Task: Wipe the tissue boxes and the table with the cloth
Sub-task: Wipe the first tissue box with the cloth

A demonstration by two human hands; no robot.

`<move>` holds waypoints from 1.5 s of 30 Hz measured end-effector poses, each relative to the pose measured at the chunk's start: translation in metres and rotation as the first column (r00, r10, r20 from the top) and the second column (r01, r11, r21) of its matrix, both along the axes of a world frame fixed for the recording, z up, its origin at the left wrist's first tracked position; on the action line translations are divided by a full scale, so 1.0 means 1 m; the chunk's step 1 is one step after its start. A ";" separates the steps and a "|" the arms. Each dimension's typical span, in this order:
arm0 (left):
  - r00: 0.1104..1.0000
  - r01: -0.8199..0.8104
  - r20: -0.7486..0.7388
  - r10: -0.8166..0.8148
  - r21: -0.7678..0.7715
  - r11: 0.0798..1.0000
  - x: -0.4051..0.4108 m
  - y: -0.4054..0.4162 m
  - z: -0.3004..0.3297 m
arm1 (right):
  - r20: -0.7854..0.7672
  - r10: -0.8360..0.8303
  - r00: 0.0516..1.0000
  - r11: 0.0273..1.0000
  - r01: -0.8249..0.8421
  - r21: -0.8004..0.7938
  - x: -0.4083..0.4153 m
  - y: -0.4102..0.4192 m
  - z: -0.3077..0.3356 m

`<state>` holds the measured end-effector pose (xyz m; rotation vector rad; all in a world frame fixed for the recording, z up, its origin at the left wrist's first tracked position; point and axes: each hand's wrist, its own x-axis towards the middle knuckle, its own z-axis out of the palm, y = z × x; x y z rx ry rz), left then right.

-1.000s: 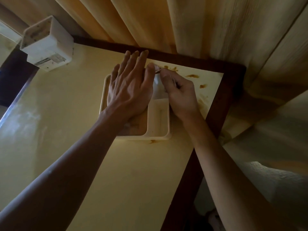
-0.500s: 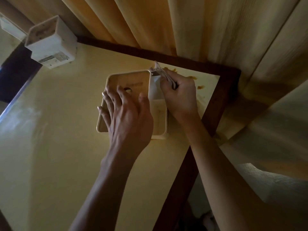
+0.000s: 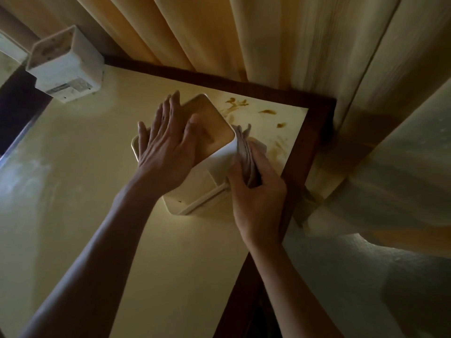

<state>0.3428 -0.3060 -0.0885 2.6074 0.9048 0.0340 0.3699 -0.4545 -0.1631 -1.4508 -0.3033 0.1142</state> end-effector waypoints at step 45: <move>0.979 0.191 -0.107 -0.170 0.227 0.955 0.048 0.007 -0.011 | -0.395 0.555 0.732 0.816 -0.571 0.087 0.080 0.030 0.028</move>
